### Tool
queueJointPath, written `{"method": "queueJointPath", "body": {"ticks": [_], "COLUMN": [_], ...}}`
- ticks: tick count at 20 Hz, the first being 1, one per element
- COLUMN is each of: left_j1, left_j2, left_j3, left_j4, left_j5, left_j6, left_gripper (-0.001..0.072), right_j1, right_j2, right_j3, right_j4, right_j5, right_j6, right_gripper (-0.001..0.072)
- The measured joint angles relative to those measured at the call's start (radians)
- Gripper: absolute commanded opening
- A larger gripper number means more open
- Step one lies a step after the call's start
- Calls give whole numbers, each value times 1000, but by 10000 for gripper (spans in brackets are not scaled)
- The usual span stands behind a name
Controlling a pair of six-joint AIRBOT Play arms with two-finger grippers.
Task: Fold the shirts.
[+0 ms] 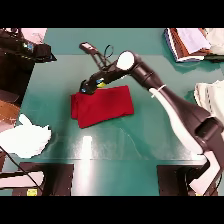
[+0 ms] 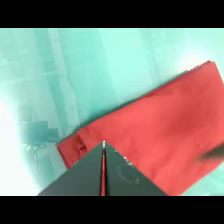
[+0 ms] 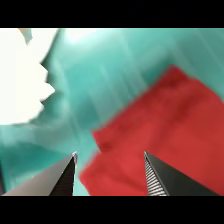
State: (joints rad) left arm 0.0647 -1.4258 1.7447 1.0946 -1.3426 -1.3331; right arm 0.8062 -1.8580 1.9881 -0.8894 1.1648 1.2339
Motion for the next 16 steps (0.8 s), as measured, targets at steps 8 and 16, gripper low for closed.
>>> {"method": "queueJointPath", "body": {"ticks": [8, 16], "left_j1": [14, 15], "left_j2": [16, 16], "left_j3": [-49, -64], "left_j4": [-3, -35], "left_j5": [-41, -13], "left_j6": [15, 26], "left_gripper": [27, 27], "right_j1": [-347, -491], "right_j2": [217, 109], "right_j3": [-412, -648], "right_j4": [-155, 159], "right_j5": [160, 66], "right_j6": [58, -11], "right_gripper": [718, 667]}}
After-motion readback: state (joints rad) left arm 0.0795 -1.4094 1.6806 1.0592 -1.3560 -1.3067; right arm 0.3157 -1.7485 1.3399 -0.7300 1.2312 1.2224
